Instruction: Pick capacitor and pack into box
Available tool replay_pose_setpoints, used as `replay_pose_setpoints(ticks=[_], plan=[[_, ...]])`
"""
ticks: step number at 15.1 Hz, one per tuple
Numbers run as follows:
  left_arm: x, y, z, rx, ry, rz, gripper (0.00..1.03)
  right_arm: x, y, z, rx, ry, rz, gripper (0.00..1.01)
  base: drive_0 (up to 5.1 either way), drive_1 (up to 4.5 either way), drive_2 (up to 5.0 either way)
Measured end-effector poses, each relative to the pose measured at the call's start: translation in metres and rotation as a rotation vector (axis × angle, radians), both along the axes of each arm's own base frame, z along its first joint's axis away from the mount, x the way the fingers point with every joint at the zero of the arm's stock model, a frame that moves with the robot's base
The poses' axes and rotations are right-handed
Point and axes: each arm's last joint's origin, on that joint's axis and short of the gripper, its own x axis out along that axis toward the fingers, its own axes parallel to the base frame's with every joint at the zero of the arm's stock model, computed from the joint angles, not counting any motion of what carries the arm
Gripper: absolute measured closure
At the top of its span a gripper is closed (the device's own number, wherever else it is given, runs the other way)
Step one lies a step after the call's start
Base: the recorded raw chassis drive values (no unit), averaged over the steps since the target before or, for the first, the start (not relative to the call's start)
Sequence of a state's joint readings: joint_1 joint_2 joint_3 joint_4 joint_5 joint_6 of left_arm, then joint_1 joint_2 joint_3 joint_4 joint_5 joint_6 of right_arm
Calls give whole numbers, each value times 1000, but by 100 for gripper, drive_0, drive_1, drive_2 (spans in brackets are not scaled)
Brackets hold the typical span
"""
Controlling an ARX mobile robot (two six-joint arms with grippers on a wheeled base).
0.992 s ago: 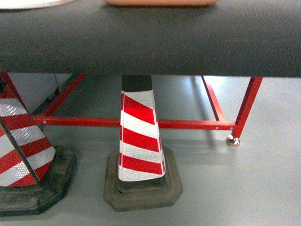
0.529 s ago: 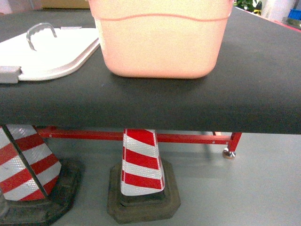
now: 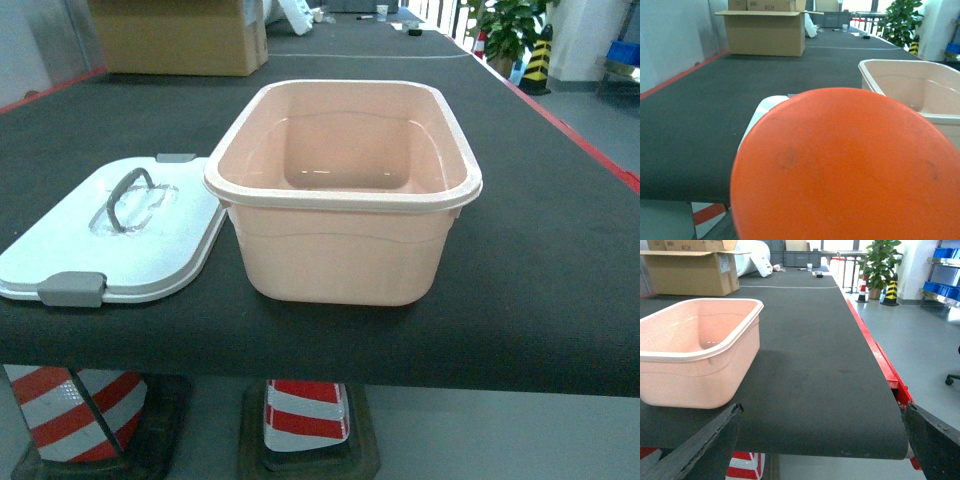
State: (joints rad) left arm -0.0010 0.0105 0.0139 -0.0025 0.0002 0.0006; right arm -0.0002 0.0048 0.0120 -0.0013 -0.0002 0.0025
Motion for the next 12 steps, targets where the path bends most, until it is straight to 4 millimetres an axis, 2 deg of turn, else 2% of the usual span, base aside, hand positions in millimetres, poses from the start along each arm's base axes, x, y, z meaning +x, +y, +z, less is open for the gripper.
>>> replay_pose_setpoints(ticks=[12], plan=[[0,0,0,0,4,1,59,0,0,0,0,4,0,3,0,0,0]])
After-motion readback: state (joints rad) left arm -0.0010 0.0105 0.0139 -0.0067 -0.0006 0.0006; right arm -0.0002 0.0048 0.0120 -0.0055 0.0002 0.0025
